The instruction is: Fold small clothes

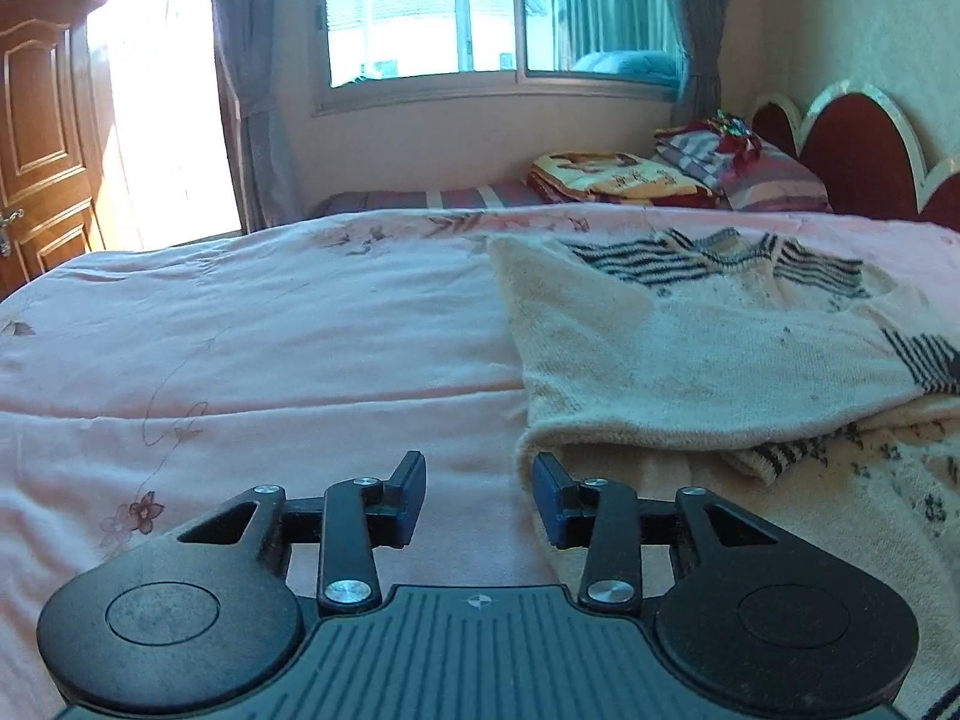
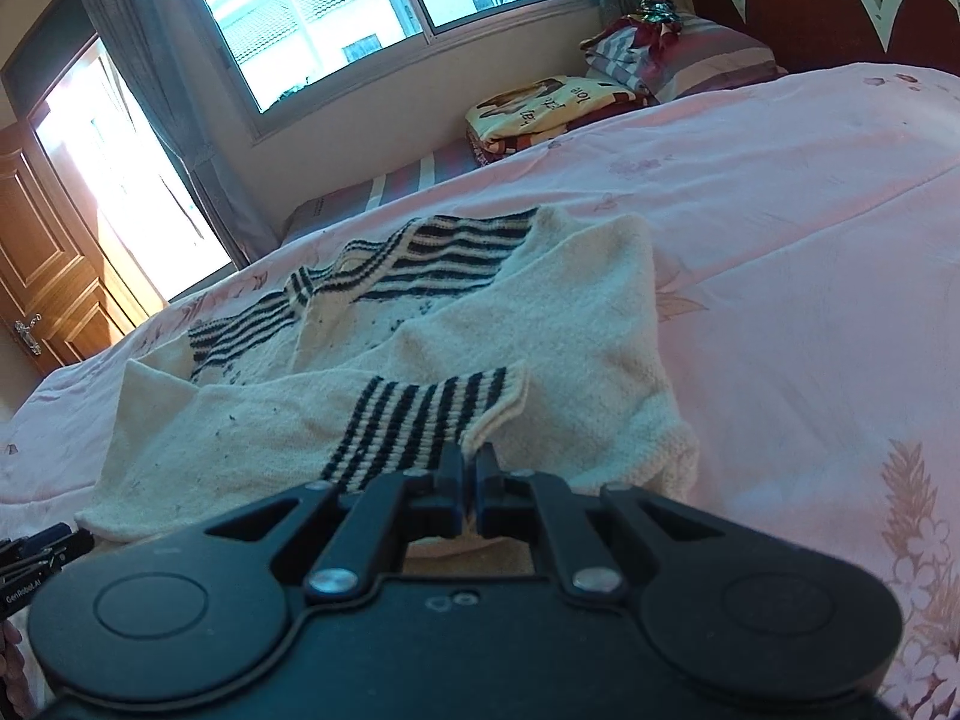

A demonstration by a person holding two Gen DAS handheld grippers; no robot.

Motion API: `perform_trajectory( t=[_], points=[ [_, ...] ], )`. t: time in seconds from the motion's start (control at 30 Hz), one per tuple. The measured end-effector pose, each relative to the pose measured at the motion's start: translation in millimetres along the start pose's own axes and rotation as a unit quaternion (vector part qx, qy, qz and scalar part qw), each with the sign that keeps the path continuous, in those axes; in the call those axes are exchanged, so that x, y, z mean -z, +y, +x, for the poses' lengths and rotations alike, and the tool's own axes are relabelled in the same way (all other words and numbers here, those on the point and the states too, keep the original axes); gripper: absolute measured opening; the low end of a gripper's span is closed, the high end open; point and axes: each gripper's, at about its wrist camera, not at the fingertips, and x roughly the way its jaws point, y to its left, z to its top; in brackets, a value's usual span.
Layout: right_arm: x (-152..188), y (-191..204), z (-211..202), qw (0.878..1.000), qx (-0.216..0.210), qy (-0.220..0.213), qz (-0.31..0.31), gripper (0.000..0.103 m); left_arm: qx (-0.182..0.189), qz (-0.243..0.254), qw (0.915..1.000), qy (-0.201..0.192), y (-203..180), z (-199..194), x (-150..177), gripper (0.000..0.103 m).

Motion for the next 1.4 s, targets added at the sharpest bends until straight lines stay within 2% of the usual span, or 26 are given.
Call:
perform_trajectory(
  t=[0.1,0.2,0.27,0.33,0.37,0.5,0.6,0.77,0.9,0.97,1.0,1.03,1.07,1.1,1.17,1.23,1.3,1.4],
  points=[
    [-0.2,4.8,3.7,1.0,-0.007,0.002,-0.011,0.005,0.038,-0.005,0.9989,-0.028,-10.2,-8.9,-15.0,0.039],
    [-0.1,7.9,6.1,1.0,-0.006,0.001,-0.006,0.005,0.057,0.004,0.9977,-0.035,-30.5,-1.9,-27.5,0.04],
    [0.4,8.5,4.7,1.0,0.004,0.002,-0.011,0.006,0.077,-0.001,0.997,-0.012,-37.7,14.1,-25.2,0.04],
    [0.0,6.0,0.2,1.0,0.021,-0.004,-0.009,0.014,0.08,-0.014,0.9958,0.041,-36.8,35.6,-12.8,0.039],
    [-0.9,3.1,-4.2,1.0,0.025,-0.01,-0.002,0.018,0.087,-0.017,0.9957,0.029,-34.4,35.5,-5.7,0.039],
    [-6.4,-5.1,-19.6,0.999,0.02,-0.04,0.009,0.017,0.064,0.004,0.9975,0.031,-41.2,28.5,-10.1,0.039],
    [-10.5,-4.6,-18.0,0.999,0.014,-0.047,0.003,0.016,0.058,-0.001,0.9983,0.004,-44.0,25.6,-29.1,0.04],
    [-27.2,-15.2,2.0,0.998,0.041,-0.053,0.014,0.016,0.065,0.029,0.9973,-0.021,-58.4,59.4,-68.6,0.04],
    [-43.1,-35.7,19.9,0.997,0.059,-0.045,0.03,0.016,0.061,0.036,0.9975,0.002,-64.6,102.9,-84.0,0.04],
    [-46.8,-42.8,29.4,0.997,0.062,-0.032,0.028,0.016,0.029,0.045,0.9983,0.024,-62.7,123.5,-83.2,0.04],
    [-47.1,-44.7,32.1,0.997,0.063,-0.028,0.025,0.014,0.008,0.038,0.9988,0.03,-56.7,131.1,-80.3,0.043],
    [-46.9,-46.3,34.3,0.998,0.062,-0.024,0.021,0.013,0.004,0.025,0.9994,0.026,-49.8,132.5,-79.2,0.047],
    [-46.4,-47.4,35.0,0.998,0.061,-0.023,0.019,0.013,-0.001,0.016,0.9995,0.028,-44.6,133.7,-78.5,0.059],
    [-45.5,-48.4,35.1,0.998,0.059,-0.024,0.018,0.013,-0.004,0.009,0.9995,0.03,-39.2,134.7,-76.4,0.064],
    [-45.4,-50.1,34.6,0.998,0.054,-0.024,0.022,0.013,0.006,-0.003,0.9995,0.031,-34.1,133.1,-76.5,0.064],
    [-48.9,-49.9,30.1,0.998,0.049,-0.04,0.024,0.015,0.002,-0.006,1.0,0.006,-33.4,123.7,-82.1,0.064],
    [-54.5,-49.4,29.4,0.997,0.049,-0.048,0.021,0.017,0.021,-0.011,0.9995,-0.023,-35.2,115.4,-92.2,0.064],
    [-64.3,-50.9,39.2,0.997,0.054,-0.044,0.013,0.017,0.058,0.005,0.9977,-0.035,-48.7,116.4,-101.1,0.064]
  ],
)
